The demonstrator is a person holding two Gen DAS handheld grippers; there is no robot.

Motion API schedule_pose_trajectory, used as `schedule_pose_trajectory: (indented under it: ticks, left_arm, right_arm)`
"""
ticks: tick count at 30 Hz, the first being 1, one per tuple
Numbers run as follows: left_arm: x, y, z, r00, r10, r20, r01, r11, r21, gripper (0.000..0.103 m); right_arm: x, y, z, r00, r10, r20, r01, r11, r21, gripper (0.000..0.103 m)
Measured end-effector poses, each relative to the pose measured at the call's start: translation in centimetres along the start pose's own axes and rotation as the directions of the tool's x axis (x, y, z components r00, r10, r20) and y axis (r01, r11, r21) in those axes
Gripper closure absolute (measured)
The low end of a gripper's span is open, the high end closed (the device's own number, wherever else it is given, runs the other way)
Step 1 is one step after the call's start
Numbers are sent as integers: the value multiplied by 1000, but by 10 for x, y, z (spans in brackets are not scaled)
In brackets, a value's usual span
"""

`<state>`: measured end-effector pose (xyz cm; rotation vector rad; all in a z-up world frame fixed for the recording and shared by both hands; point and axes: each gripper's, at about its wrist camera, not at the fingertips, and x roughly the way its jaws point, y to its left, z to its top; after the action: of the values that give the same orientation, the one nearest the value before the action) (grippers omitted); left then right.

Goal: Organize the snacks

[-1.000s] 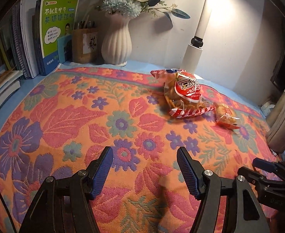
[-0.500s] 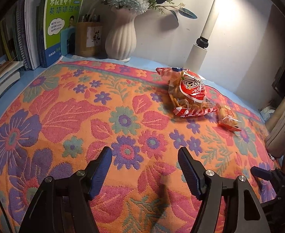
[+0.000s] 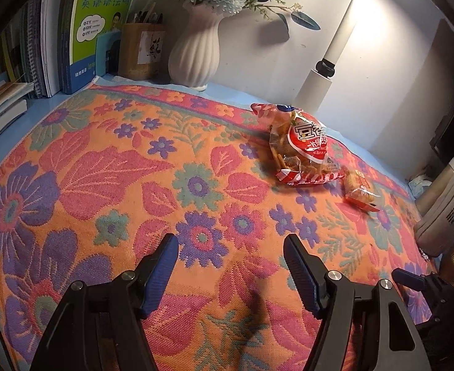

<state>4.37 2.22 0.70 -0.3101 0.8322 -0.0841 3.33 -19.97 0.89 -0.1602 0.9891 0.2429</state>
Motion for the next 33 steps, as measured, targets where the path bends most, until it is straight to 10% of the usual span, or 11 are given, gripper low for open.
schedule_pose_trajectory:
  ticks: [33]
  left_arm:
    - [0,5,0,1000,-15,-7,15,999,-29,35]
  right_arm:
    - [0,0,-2,1000,-20,23,19,999,32,0]
